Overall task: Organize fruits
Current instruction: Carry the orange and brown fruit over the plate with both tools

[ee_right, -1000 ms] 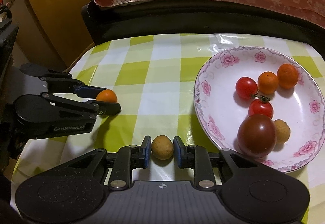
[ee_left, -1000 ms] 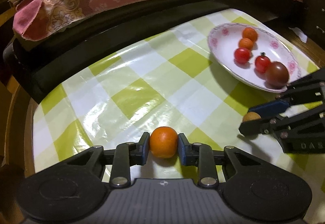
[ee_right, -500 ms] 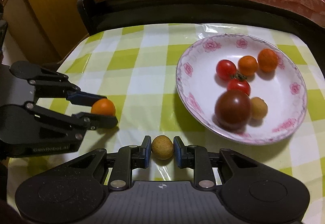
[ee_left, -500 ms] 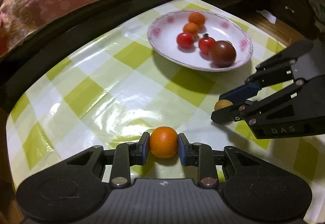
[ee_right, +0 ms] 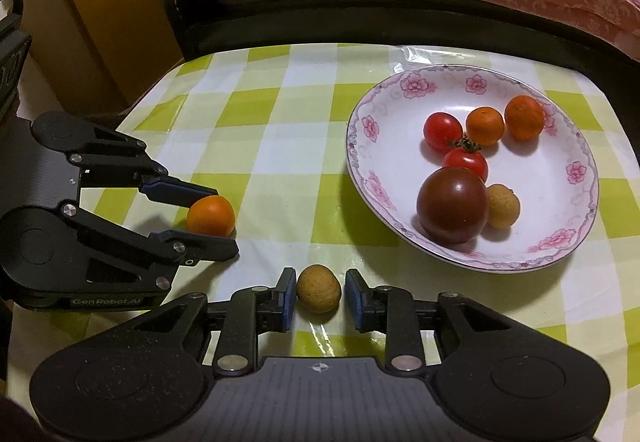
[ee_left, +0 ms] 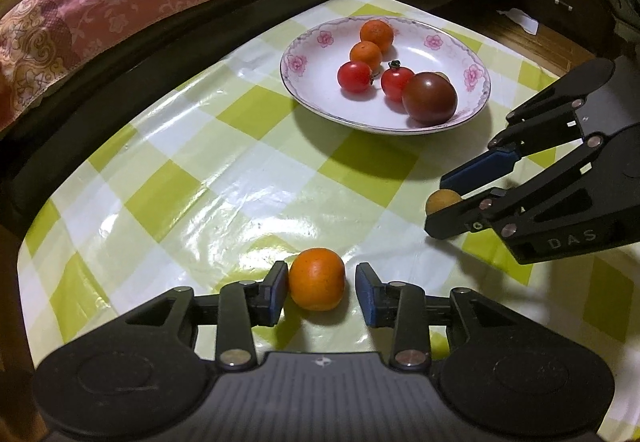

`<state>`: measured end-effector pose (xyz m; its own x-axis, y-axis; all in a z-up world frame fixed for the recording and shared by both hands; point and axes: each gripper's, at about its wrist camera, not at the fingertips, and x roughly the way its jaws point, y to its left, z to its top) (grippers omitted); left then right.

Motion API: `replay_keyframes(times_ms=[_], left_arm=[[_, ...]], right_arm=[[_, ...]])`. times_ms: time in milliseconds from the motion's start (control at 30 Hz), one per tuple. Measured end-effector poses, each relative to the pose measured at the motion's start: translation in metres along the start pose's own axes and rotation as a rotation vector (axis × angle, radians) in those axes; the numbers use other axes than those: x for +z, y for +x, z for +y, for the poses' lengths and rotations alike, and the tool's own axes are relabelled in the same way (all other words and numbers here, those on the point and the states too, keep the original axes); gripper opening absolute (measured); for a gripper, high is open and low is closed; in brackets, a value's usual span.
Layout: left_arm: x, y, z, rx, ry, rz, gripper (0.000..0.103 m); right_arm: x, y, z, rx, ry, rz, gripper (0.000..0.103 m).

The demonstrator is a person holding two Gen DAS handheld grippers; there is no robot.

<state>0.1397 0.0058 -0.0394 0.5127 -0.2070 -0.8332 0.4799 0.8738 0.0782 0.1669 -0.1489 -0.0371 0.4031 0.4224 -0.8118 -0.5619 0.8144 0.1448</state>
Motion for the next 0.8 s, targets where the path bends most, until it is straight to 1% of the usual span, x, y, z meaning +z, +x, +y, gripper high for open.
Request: replay_keyframes(times_ms=[100,200,300,367,400,500,600,700,800], left_arm=[[0.000,0.001,0.002,0.002,-0.010,-0.001,0.047],[0.000,0.000,0.002,0.001,-0.012,-0.005,0.047],[-0.001,0.001,0.004,-0.007,-0.039,-0.006,0.046],[0.000,0.001,0.005,-0.009,-0.049,0.000,0.044],[0.001,0.001,0.005,-0.002,-0.046,-0.001,0.041],[0.002,-0.001,0.005,0.003,-0.045,-0.003,0.037],[0.004,-0.003,0.006,0.002,-0.052,-0.003,0.037],[0.008,-0.004,0.004,-0.003,-0.050,-0.013,0.036],[0.016,-0.009,0.000,-0.012,-0.041,-0.037,0.036]], right_arm=[[-0.001,-0.002,-0.002,-0.002,0.010,0.004,0.028],[-0.004,-0.002,-0.002,0.000,0.006,0.012,0.028],[-0.006,-0.003,-0.001,0.004,-0.006,0.015,0.029],[-0.008,-0.004,-0.002,0.009,-0.012,0.011,0.028],[-0.008,-0.004,-0.003,0.010,-0.010,0.010,0.026],[-0.007,-0.005,-0.005,0.024,0.012,0.016,0.020],[-0.006,-0.005,-0.003,0.010,0.006,0.022,0.020],[-0.006,-0.007,-0.004,0.009,0.025,0.023,0.020],[-0.001,-0.017,-0.007,0.013,0.044,-0.006,0.020]])
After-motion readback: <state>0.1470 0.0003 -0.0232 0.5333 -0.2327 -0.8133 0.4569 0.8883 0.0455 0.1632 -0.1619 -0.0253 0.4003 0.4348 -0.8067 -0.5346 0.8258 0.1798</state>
